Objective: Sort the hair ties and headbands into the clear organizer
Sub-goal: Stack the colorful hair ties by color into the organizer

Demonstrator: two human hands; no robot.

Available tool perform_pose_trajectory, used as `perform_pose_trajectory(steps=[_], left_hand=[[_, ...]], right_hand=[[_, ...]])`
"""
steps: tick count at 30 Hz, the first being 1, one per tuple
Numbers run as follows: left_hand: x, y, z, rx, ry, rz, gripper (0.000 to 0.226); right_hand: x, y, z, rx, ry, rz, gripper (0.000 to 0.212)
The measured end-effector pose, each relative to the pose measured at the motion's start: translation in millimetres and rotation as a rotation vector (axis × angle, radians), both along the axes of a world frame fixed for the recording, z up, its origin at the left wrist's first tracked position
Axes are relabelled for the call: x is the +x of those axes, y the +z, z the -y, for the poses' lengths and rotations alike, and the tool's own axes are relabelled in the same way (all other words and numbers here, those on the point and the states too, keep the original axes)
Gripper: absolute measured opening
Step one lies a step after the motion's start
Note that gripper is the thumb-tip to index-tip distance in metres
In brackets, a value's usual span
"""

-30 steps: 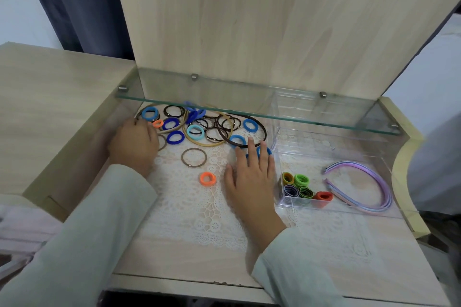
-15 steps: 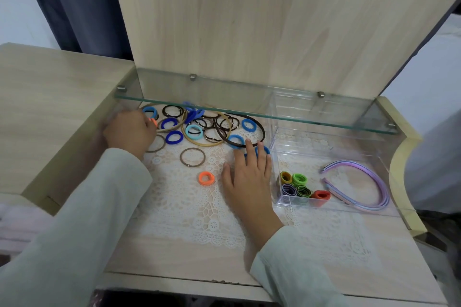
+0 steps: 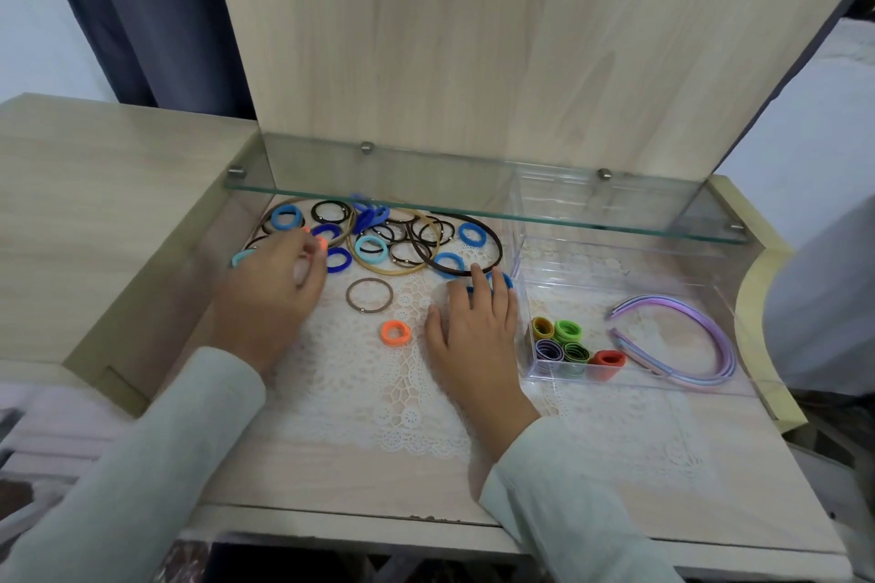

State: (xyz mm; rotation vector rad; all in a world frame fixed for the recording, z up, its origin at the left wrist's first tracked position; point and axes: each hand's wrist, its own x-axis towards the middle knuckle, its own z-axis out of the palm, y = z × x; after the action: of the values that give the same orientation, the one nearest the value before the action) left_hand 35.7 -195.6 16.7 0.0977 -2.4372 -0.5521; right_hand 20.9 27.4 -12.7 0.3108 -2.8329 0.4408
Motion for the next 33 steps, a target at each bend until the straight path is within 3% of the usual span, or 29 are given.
perform_pose_trajectory(steps=[6,18,33], left_hand=[[16.1,-20.6,-26.6,-0.223,-0.136,-0.116,0.021],[24.3,-22.7,-38.5,-0.279,-0.380,-0.152,0.025],[29.6,-23.2,-41.5,-0.421,-0.482,-0.104,0.019]], right_hand=[[3.3,1.5,1.4,-0.012,-0.010,-0.002,0.050],[4.3,2.9,1.9,-0.024,-0.025,-0.002,0.049],[4.1,-1.7,2.8,-0.026,-0.049,-0.062,0.050]])
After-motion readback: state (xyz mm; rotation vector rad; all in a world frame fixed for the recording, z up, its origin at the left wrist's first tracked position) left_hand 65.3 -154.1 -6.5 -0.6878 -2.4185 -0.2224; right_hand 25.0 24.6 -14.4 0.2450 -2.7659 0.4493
